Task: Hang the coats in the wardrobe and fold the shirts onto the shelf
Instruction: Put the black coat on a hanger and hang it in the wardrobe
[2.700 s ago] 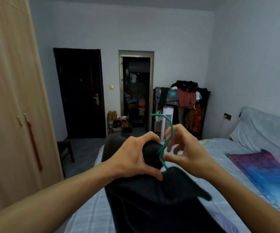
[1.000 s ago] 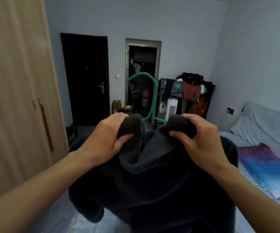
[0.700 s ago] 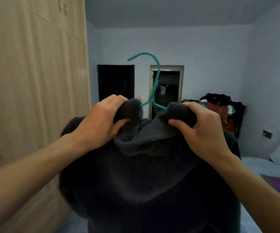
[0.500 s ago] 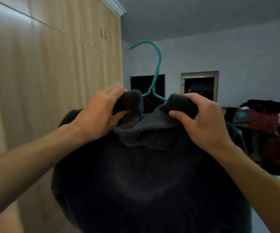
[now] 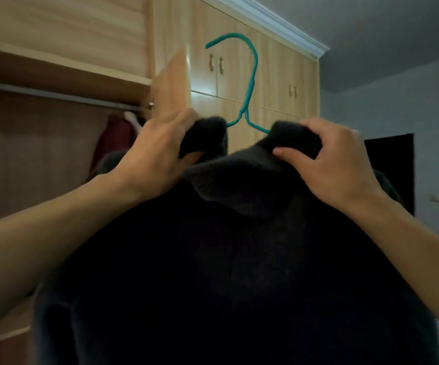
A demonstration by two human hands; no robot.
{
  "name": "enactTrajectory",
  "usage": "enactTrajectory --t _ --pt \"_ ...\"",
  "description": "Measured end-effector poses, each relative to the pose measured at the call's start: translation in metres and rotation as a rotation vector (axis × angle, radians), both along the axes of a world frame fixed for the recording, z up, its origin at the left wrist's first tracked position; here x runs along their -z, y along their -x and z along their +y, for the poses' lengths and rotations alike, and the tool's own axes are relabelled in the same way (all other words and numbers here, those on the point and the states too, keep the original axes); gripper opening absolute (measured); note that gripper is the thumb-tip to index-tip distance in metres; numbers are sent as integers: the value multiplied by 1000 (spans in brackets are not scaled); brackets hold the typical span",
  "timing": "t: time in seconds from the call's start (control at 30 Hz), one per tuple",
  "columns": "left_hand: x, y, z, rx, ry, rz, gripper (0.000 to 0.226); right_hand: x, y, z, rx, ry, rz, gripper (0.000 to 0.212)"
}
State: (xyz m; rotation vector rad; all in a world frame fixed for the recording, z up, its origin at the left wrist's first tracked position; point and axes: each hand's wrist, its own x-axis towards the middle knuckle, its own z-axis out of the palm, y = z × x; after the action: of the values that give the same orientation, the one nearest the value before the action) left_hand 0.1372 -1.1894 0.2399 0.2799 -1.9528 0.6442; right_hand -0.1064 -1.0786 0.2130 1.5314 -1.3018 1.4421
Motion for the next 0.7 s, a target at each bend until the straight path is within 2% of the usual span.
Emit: enactTrajectory --t 0.27,0.47,0.7 --pt "19 -130 -42 -189 -92 -14 38 15 -107 -94 -216 -101 -8 32" --pt "43 -206 -83 -234 -158 26 39 27 -178 -154 -339 -153 22 27" --pt "54 -295 -142 -256 -155 68 41 30 -265 -221 -382 -105 76 29"
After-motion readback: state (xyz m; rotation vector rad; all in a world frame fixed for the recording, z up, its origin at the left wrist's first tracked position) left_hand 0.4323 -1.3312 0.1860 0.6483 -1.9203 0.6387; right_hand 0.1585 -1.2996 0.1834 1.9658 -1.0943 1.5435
